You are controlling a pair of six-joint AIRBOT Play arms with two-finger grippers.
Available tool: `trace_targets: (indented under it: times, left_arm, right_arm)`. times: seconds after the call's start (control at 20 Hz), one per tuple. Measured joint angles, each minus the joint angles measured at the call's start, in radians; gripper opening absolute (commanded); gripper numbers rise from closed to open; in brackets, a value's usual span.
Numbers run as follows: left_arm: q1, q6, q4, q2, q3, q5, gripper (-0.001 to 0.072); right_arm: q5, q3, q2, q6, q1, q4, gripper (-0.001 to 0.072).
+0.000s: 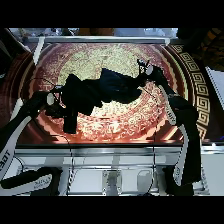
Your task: Fold the clothes and pants, and hang the long-sleeved shirts on hangers.
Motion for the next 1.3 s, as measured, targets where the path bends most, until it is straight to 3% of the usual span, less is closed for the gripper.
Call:
trace_targets:
  times: [0.15, 0.6, 0.9, 1.3]
  left_arm:
    - [0.000, 0.013, 0.000, 0.014, 0.000, 0.003, 0.0351]
    - [0.000, 0.034, 0.002, 0.243, 0.001, 0.003, 0.0352]
    - [0.000, 0.034, 0.003, 0.399, 0.001, 0.000, 0.0352]
    - [0.000, 0.034, -0.003, 0.441, 0.001, 0.000, 0.0352]
  right_arm:
    - [0.012, 0.024, 0.074, -0.021, -0.008, -0.002, 0.0015]
    - [0.245, -0.052, 0.558, -0.133, -0.013, -0.358, 0.0015]
    - [0.322, -0.497, 0.969, -0.149, -0.045, -0.482, 0.0015]
    - [0.261, -1.192, 1.497, -0.127, -0.341, -0.533, 0.0016]
